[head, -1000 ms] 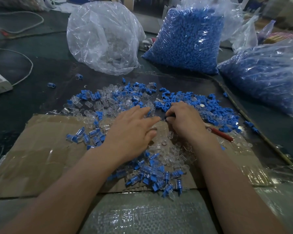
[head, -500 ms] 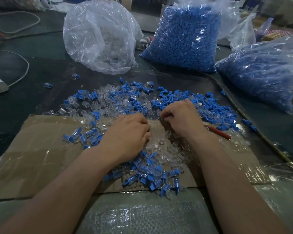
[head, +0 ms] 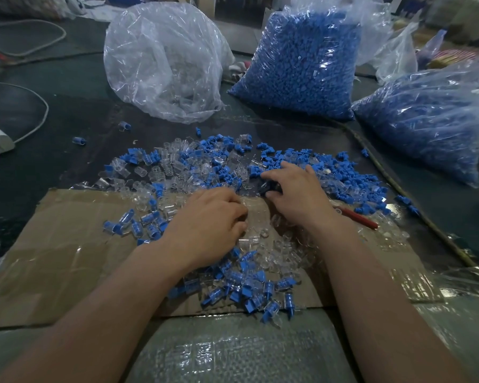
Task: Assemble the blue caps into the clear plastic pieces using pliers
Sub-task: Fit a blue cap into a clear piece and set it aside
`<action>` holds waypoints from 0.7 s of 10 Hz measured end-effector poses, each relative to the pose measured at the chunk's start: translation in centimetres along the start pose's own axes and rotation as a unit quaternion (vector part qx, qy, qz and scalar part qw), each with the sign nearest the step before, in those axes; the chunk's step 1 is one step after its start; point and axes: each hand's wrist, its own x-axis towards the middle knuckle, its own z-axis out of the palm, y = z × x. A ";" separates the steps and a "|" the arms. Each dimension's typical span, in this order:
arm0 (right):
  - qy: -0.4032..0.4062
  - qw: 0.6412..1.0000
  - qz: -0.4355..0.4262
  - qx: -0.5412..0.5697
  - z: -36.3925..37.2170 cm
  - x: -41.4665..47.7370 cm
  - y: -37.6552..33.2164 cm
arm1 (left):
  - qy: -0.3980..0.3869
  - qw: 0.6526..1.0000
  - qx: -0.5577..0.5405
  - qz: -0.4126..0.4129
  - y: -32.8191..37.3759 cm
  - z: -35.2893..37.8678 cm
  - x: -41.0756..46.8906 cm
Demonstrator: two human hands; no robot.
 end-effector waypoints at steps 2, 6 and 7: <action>0.017 0.998 -0.044 0.035 -0.6 -0.3 -0.5 | 0.006 1.000 -0.004 0.002 0.0 0.1 0.0; -0.033 0.996 -0.079 0.037 -0.3 0.1 -0.9 | 0.011 1.000 -0.002 0.006 -0.1 0.2 -0.2; -0.039 0.996 -0.071 0.039 0.0 0.2 -0.8 | 0.012 1.000 -0.003 0.004 -0.1 0.2 -0.1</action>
